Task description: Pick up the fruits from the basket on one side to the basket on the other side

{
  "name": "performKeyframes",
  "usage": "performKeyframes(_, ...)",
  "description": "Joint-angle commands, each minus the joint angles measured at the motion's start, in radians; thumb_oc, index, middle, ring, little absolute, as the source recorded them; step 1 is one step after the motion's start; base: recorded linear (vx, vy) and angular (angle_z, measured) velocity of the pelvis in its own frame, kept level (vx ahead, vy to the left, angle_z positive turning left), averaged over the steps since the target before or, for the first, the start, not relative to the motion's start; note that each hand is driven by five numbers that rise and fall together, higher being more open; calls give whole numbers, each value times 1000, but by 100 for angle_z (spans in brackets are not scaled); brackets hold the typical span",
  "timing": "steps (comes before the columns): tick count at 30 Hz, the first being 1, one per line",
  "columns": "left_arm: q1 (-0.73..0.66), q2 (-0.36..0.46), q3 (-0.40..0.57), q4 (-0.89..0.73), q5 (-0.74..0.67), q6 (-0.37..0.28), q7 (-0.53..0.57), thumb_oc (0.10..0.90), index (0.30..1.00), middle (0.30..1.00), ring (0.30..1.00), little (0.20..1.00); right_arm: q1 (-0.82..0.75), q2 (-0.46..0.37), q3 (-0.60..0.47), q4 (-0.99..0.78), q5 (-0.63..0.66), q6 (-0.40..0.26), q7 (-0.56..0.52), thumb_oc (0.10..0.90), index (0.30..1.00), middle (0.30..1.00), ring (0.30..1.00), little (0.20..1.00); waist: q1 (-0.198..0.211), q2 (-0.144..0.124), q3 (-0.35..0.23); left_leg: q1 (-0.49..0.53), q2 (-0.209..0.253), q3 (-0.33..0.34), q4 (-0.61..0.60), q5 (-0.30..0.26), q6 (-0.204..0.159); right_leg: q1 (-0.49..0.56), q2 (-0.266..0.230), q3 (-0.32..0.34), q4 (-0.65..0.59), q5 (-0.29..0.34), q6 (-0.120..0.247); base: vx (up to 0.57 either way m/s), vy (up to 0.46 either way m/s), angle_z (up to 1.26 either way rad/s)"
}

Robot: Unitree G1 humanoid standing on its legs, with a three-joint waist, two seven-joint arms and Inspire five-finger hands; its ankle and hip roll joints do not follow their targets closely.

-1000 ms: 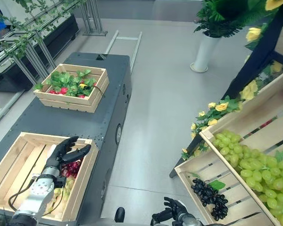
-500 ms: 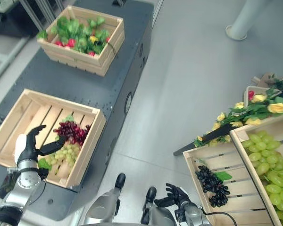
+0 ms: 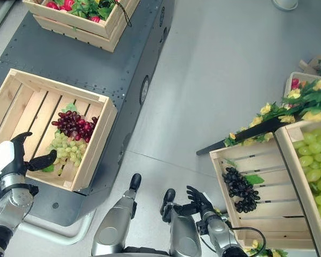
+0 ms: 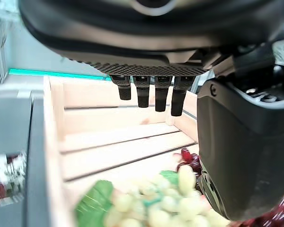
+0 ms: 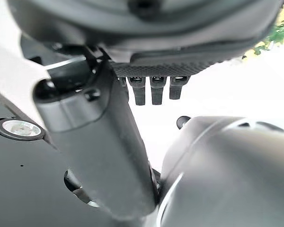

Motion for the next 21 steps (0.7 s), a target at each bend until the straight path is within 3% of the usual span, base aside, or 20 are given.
performKeyframes(1, -2, 145, 68, -32, 127, 31, 42, 800, 900, 900, 900, 900, 76, -64, 24, -75, -23, -29, -49, 800, 900, 900, 900, 900, -24, -8, -11, -90, -77, 84, 149, -99, 45, 24, 61, 9, -30, 30, -31, -4, 45, -4)
performKeyframes(4, -16, 197, 57, -13, 150, 47, 27, 800, 900, 900, 900, 900, 71, -76, 22, -85, -22, -29, -49, 800, 900, 900, 900, 900, -30, -6, 6, -109, -78, 96, 168, -105, 49, 3, 62, 16, -9, 26, -30, -10, 49, -4)
performKeyframes(12, -20, 231, 44, 5, 209, 65, 17, 800, 900, 900, 900, 900, 63, -93, 16, -99, -45, -50, -64, 800, 900, 900, 900, 900, -34, -4, 19, -150, -76, 114, 198, -116, 50, -27, 63, 22, 9, 20, -28, -2, 13, -1)
performKeyframes(21, -70, 231, -9, 51, 269, 55, -25, 800, 900, 900, 900, 900, 53, -94, 29, -134, -57, -34, -67, 800, 900, 900, 900, 900, -40, -31, 19, -175, -68, 127, 214, -123, 49, -37, 70, 32, 10, 21, -24, 0, 0, 0)
